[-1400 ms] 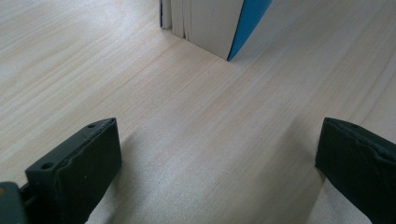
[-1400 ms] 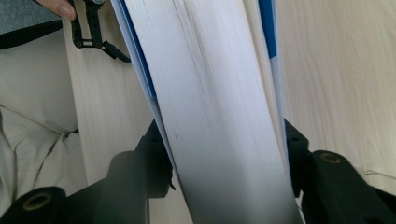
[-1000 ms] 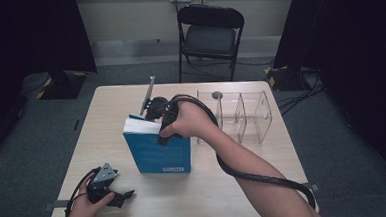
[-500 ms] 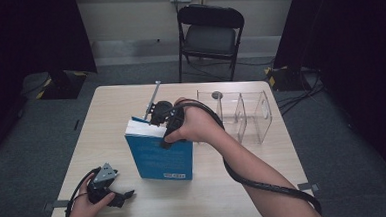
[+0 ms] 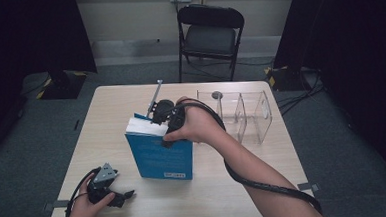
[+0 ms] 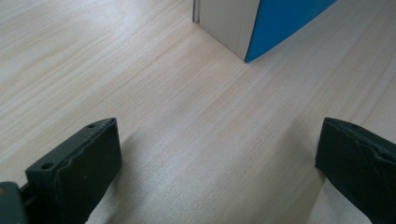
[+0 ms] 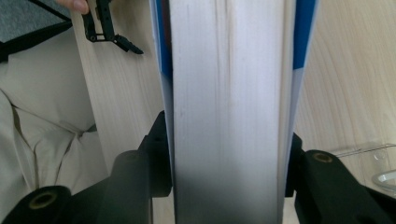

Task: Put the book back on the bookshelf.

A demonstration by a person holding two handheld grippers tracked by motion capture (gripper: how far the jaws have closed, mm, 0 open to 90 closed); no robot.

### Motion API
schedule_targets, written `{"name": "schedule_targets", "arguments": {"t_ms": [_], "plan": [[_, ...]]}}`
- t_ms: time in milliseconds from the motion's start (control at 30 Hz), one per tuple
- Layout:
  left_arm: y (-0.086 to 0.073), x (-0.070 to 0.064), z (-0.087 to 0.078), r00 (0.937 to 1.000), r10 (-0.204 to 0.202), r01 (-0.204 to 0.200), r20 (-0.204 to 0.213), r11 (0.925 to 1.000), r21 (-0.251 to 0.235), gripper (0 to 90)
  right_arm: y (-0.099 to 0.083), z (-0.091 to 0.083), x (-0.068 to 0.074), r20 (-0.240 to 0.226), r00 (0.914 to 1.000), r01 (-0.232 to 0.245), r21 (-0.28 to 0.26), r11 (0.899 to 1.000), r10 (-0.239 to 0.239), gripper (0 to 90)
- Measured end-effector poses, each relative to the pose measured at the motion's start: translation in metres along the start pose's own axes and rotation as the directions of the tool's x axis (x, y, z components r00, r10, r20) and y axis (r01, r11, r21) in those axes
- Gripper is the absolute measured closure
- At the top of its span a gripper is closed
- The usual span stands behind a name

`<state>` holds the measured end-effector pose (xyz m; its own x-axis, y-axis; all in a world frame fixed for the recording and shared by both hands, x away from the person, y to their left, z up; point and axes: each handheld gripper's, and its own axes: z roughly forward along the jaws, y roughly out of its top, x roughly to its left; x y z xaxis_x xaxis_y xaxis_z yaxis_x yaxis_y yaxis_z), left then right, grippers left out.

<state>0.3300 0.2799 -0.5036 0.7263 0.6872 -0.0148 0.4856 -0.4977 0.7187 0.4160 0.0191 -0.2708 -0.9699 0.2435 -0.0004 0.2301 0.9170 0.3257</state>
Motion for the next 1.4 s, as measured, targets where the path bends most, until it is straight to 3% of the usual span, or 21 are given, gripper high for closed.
{"name": "schedule_targets", "arguments": {"t_ms": [167,267,500,967,1167,1400], "plan": [[0.000,0.000,0.000,1.0000,0.000,0.000,0.000,1.0000,0.000,0.0,0.000,0.000,0.001,0.013,0.9992,0.038,0.007,0.999,-0.039,53.6],[0.000,0.000,0.000,1.0000,0.000,0.000,0.000,1.0000,0.001,0.0,-0.001,0.000,0.002,0.021,0.9980,0.058,0.048,0.997,-0.060,51.1],[0.000,0.000,0.000,1.0000,-0.001,0.001,-0.002,1.0000,0.001,0.0,-0.005,-0.001,-0.001,0.012,0.9984,0.054,0.035,0.998,-0.055,50.3],[0.000,0.000,0.000,1.0000,-0.001,0.001,-0.002,1.0000,0.000,0.0,-0.008,0.001,-0.005,0.016,0.9982,0.056,0.079,0.995,-0.058,47.5],[0.000,0.000,0.000,1.0000,0.004,-0.004,-0.002,1.0000,0.005,0.0,-0.005,0.011,-0.003,-0.002,0.9975,0.070,0.137,0.988,-0.071,53.6],[0.000,-0.001,0.000,1.0000,-0.002,0.002,-0.003,1.0000,0.000,0.0,-0.006,0.015,-0.005,-0.030,0.9987,0.045,0.127,0.991,-0.042,57.8]]}}
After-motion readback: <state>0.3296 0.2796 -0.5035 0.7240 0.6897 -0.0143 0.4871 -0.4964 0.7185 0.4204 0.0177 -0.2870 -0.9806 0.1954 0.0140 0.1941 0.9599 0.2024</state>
